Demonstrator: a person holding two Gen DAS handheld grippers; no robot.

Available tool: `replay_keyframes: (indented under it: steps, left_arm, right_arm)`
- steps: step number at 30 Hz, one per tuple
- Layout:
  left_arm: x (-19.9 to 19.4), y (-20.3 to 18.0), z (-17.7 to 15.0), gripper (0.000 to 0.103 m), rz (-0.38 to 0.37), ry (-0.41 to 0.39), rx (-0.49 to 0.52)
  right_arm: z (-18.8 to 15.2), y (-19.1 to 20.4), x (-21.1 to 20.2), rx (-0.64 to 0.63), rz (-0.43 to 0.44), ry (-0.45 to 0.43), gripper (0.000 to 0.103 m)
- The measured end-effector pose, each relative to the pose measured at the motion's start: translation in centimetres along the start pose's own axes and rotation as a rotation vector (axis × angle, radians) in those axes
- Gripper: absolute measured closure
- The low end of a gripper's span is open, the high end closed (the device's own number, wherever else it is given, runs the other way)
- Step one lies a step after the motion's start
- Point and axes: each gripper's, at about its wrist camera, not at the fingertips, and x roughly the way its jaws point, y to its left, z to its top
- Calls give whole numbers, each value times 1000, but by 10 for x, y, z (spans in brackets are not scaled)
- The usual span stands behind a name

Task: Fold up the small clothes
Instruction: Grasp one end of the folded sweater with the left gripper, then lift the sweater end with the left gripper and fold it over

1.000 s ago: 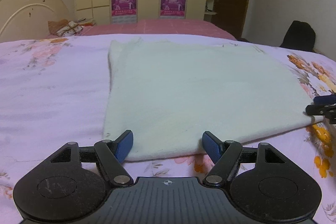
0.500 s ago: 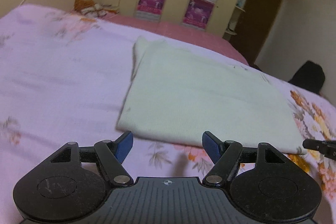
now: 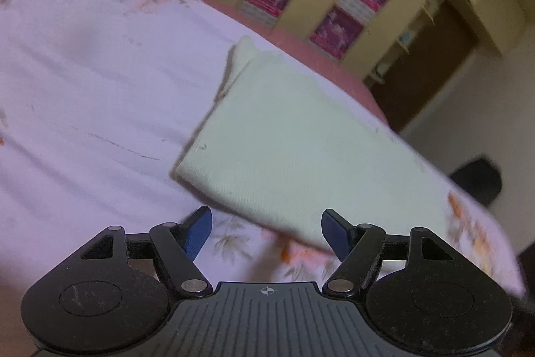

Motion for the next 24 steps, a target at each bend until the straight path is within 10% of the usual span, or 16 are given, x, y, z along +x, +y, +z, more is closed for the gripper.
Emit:
replay_keyframes:
  steps: [6,11,17,24]
  left_arm:
    - [19,26,8,31,-88,-70,-319]
    - [43,23,13,32,-119,-115,-395]
    - [85,31,18,85,-117,-95,-514]
    - [100,31,33,96,-154,-111,-473]
  right_arm:
    - [5,-5,13,67,23,-3,96]
    - [21,-8,29,142,57,-23,94]
    - [48,6,57,136,99,-57,94]
    - [65,22,91,106,114,-54,94]
